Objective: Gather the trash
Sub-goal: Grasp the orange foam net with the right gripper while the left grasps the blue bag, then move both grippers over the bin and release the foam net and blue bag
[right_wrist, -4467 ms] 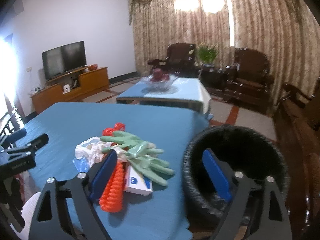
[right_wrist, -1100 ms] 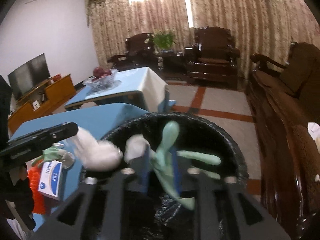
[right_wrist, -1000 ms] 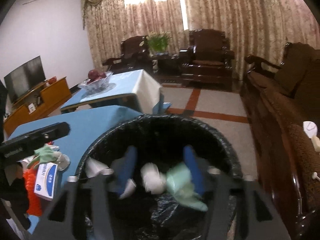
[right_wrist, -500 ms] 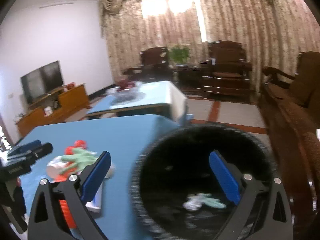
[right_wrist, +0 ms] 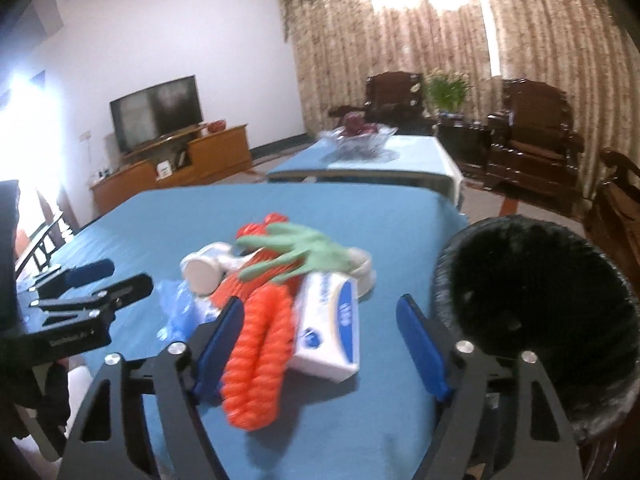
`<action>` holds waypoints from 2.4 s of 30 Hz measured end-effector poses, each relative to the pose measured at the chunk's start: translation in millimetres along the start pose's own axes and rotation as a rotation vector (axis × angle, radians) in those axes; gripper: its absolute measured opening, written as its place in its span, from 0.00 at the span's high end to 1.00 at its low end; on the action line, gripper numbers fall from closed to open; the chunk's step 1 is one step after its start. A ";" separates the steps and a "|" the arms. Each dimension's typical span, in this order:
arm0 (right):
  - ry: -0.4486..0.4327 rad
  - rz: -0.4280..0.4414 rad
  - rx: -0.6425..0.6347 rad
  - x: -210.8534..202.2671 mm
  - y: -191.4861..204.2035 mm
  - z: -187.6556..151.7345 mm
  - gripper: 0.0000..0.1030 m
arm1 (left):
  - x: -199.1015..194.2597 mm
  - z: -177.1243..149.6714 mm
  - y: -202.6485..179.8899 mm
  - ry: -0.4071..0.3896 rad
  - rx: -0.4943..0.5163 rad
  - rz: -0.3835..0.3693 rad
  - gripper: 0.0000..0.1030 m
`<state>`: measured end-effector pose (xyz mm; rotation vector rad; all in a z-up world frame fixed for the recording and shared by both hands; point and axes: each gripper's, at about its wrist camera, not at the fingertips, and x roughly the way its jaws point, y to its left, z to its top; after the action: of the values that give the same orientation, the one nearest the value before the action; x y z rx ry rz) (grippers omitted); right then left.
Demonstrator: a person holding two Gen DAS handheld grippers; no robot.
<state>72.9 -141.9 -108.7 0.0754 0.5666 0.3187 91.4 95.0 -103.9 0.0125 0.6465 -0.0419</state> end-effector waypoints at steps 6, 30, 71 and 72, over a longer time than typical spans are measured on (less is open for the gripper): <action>0.067 0.056 -0.033 13.7 20.6 -13.2 0.42 | 4.8 -7.4 3.8 0.019 -0.009 -0.004 0.23; 0.092 0.131 -0.062 6.5 19.9 -15.0 0.78 | 49.8 -28.1 -23.4 0.162 -0.018 -0.141 0.94; -0.126 -0.236 0.060 -66.7 -140.1 60.2 0.78 | 24.6 89.7 -178.2 -0.129 0.105 -0.438 0.99; -0.123 -0.250 0.067 -67.2 -148.6 58.6 0.78 | 29.8 91.1 -187.6 -0.126 0.111 -0.452 0.99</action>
<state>92.0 -303.2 -48.1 0.0875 0.4590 0.0512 162.0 -95.7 -48.9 -0.0289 0.5101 -0.5107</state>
